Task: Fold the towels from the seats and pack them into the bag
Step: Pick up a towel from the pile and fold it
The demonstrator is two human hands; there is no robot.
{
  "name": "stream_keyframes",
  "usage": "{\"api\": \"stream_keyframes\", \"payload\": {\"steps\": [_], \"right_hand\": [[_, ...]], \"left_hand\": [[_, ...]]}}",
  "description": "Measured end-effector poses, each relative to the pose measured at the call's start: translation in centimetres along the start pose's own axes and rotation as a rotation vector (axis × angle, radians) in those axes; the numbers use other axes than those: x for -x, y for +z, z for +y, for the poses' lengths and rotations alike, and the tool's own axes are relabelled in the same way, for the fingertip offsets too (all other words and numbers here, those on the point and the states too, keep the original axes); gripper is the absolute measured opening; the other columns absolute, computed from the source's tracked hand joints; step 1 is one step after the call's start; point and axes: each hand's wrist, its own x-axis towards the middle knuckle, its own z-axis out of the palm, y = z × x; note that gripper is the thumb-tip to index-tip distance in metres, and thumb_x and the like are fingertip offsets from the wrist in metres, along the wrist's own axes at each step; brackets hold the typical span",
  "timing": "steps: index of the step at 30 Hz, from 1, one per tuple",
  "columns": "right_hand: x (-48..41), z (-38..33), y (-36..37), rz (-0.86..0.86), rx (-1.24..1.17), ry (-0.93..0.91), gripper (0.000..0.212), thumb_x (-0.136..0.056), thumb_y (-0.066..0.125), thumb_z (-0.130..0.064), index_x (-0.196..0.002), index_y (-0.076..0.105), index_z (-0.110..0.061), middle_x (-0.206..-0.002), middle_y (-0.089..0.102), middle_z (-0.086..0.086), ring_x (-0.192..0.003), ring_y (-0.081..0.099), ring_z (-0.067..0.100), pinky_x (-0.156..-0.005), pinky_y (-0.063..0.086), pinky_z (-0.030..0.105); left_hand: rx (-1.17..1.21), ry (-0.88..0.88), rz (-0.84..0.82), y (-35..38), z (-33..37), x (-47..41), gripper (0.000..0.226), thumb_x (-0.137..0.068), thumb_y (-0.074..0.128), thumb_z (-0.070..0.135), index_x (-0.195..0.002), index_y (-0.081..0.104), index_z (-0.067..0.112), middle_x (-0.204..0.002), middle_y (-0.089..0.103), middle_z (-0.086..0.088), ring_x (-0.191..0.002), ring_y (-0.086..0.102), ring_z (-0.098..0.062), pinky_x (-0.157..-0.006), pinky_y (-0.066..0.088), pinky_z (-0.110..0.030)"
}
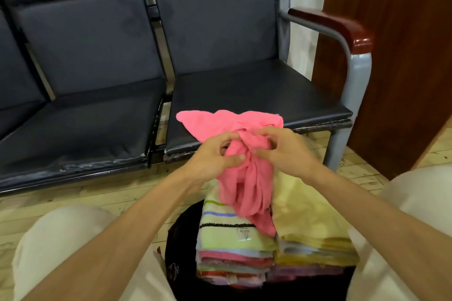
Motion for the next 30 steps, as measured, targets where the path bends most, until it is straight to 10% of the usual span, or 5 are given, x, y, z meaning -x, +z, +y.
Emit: {"api": "stream_keyframes", "payload": {"steps": [5, 12, 17, 23, 30], "right_hand": [[0.2, 0.6, -0.7, 0.026, 0.108, 0.004, 0.021, -0.086, 0.069, -0.015, -0.106, 0.072, -0.015, -0.096, 0.069, 0.003, -0.09, 0.062, 0.022, -0.071, 0.039, 0.024], [-1.3, 1.9, -1.5, -0.027, -1.108, 0.53, 0.03, -0.089, 0.039, 0.011, -0.109, 0.061, 0.006, -0.104, 0.06, 0.021, -0.093, 0.058, 0.032, -0.083, 0.048, 0.041], [-1.2, 1.4, -1.6, -0.034, -1.272, 0.596, 0.033, -0.086, 0.024, 0.01, -0.09, 0.057, 0.003, -0.088, 0.059, 0.015, -0.083, 0.06, 0.026, -0.079, 0.05, 0.032], [-1.0, 0.7, -1.0, -0.059, -0.9, 0.432, 0.011, -0.088, 0.064, -0.002, -0.094, 0.067, 0.006, -0.081, 0.065, 0.014, -0.072, 0.062, 0.02, -0.061, 0.053, 0.025], [-0.4, 1.1, -2.0, -0.016, 0.399, 0.044, 0.038, -0.094, 0.052, -0.036, -0.066, 0.058, -0.011, -0.079, 0.064, 0.009, -0.086, 0.062, 0.032, -0.07, 0.044, 0.037]], "left_hand": [[0.086, -0.072, 0.199, -0.6, -0.5, 0.1, 0.029, -0.089, 0.058, -0.006, -0.113, 0.068, 0.007, -0.109, 0.07, -0.009, -0.093, 0.066, -0.016, -0.075, 0.055, -0.019], [0.424, -0.348, 0.313, -2.1, -0.2, -0.4, 0.031, -0.089, 0.037, -0.009, -0.103, 0.062, 0.001, -0.094, 0.061, -0.016, -0.074, 0.058, -0.019, -0.066, 0.05, -0.033], [0.485, -0.563, 0.005, -2.2, -1.0, 0.1, 0.016, -0.089, 0.045, 0.009, -0.094, 0.059, 0.001, -0.087, 0.058, -0.015, -0.08, 0.057, -0.027, -0.068, 0.053, -0.036], [0.193, -0.669, -0.227, -1.2, -3.5, 0.5, 0.023, -0.093, 0.06, 0.015, -0.104, 0.066, -0.004, -0.092, 0.067, -0.012, -0.077, 0.066, -0.019, -0.075, 0.055, -0.034], [0.188, -0.549, -0.143, -0.7, -2.3, 0.3, 0.032, -0.097, 0.052, 0.026, -0.109, 0.066, 0.0, -0.091, 0.07, -0.009, -0.079, 0.067, -0.016, -0.068, 0.055, -0.024]]}}
